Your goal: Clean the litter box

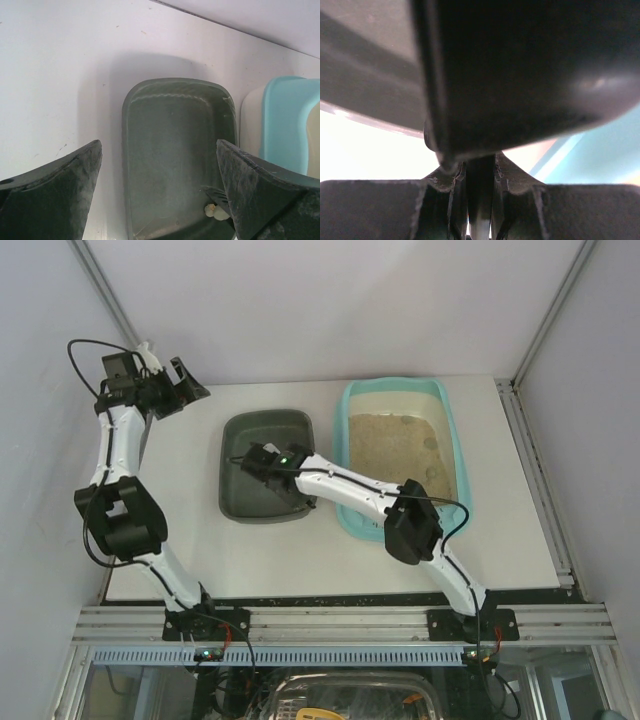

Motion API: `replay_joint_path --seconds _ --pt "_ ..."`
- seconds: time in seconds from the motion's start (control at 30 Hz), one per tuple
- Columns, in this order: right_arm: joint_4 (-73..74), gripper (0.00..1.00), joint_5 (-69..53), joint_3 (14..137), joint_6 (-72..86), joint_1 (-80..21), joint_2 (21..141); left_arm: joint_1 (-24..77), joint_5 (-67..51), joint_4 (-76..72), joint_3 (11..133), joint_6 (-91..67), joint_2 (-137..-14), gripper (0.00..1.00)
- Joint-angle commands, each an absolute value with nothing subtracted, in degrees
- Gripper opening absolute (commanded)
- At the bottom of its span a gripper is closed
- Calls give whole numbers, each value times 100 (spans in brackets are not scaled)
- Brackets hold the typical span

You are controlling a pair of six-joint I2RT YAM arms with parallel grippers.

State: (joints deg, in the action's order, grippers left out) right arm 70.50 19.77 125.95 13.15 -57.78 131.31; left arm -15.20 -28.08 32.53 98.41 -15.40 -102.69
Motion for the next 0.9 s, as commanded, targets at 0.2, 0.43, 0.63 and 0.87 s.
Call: replay_joint_path --seconds 0.2,0.43,0.63,0.87 --pt "6317 0 3676 12560 682 -5897 12601 -1634 -3203 3017 9992 -1595 -10526 100" --pt "6975 0 1299 12734 1322 -5118 11586 -1448 -2949 3000 9632 -1372 -10174 100" --pt "6956 0 -659 10366 1417 -3356 9219 -1154 -2908 3120 9209 -1399 -9867 100" --pt "6834 0 -2626 8220 2008 -1509 8140 -174 -2421 3214 8803 -969 -9580 100"
